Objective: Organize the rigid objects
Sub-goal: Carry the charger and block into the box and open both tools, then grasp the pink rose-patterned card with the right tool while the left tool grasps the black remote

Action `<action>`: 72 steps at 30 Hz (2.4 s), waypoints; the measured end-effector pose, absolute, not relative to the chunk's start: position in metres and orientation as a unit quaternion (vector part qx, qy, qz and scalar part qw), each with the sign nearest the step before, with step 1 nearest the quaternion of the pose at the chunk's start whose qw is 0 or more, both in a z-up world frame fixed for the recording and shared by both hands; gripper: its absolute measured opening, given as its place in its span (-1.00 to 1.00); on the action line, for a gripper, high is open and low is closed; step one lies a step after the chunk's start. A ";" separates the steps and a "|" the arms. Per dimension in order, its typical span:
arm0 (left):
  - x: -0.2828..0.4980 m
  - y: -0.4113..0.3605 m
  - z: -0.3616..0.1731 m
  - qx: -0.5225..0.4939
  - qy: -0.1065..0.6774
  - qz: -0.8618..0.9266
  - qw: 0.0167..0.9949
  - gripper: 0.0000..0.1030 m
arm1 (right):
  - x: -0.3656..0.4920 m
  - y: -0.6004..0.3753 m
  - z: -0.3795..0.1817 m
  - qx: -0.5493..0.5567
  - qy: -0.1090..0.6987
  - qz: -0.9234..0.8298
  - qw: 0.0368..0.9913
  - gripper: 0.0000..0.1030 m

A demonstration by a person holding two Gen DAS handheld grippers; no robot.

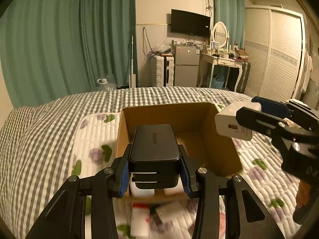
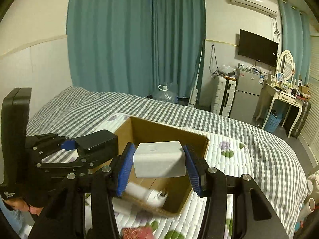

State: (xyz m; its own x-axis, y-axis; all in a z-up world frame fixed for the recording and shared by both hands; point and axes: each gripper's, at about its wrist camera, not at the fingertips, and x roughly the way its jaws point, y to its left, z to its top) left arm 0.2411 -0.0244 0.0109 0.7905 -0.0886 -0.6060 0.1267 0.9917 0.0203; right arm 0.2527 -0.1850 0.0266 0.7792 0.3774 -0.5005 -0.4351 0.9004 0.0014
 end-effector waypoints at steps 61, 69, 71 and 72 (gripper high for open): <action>0.151 0.014 -0.112 0.001 0.430 -0.010 0.903 0.50 | 0.209 -0.164 -0.165 -0.090 0.501 0.208 0.836 0.76; 0.146 0.011 -0.112 0.000 0.430 -0.020 0.902 0.50 | 0.195 -0.173 -0.160 -0.083 0.483 0.213 0.845 0.35; 0.143 0.005 -0.109 0.002 0.431 -0.032 0.902 0.50 | 0.184 -0.183 -0.145 -0.078 0.465 0.205 0.858 0.35; 0.141 0.000 -0.108 0.005 0.432 -0.043 0.901 0.50 | 0.179 -0.185 -0.138 -0.076 0.457 0.200 0.863 0.35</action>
